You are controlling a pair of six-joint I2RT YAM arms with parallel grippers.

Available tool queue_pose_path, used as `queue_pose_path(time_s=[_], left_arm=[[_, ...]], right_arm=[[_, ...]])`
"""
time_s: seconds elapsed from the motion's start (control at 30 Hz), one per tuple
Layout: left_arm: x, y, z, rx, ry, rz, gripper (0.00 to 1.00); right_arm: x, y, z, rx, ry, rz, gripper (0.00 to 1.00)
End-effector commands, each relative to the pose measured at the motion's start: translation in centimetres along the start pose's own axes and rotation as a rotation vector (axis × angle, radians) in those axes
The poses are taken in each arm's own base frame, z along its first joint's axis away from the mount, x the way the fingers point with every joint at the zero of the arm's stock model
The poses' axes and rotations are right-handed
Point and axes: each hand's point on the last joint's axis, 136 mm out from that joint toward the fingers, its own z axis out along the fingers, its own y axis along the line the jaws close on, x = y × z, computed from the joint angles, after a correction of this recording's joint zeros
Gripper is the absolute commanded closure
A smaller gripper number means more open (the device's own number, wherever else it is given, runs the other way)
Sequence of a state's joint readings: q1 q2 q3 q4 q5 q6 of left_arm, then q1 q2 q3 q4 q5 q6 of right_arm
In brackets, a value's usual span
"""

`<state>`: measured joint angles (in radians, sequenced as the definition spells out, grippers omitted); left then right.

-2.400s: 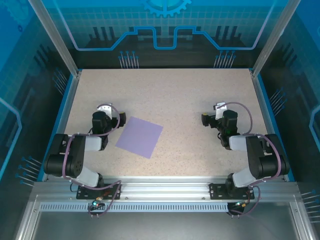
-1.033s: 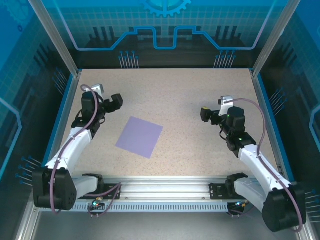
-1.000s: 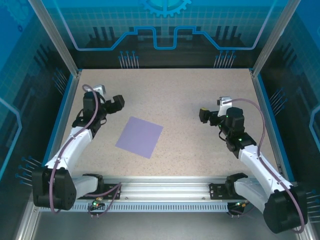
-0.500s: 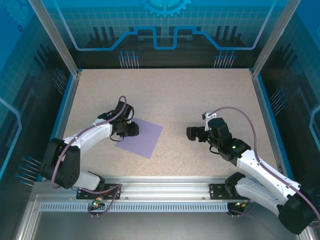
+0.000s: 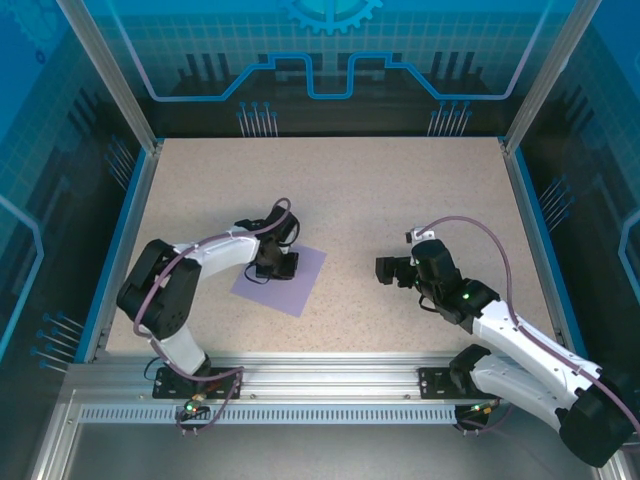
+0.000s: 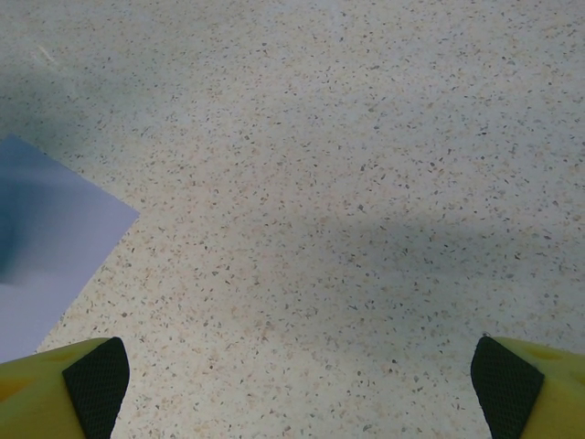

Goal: Fold a paper plane with a square sheet of paper (fold left side to right side)
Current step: Move the square sheet of paper to the center of the table.

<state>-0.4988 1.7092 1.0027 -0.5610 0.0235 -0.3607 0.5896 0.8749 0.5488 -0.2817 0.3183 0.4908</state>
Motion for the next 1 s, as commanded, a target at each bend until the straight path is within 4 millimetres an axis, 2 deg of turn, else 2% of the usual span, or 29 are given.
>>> queue_pose_path(time_s=[0.0,0.17,0.33,0.6,0.97], left_arm=[[0.1,-0.8,0.5,0.002,0.03,0.01,1.0],[0.2,-1.7,1.7,0.017,0.068,0.005,1.0],[-0.3,-3.5,2.2,0.078,0.084,-0.017,1.0],[-2.7,-6.6,3.1,0.166,0.083,-0.05,1.0],[-6.5,-9.5,4.5,0.225,0.08,-0.054,1.0]], right_arm=[[0.2,-0.2,-0.3,0.018,0.0,-0.002,0.0],[0.1,-0.3,-0.3,0.025,-0.001,-0.004,0.0],[0.1,-0.4,-0.2,0.034,0.0,-0.007,0.0],[0.3,-0.5,-0.1,0.044,0.011,-0.011,0.0],[1.1,-0.8,-0.2,0.056,0.05,0.006,0.0]])
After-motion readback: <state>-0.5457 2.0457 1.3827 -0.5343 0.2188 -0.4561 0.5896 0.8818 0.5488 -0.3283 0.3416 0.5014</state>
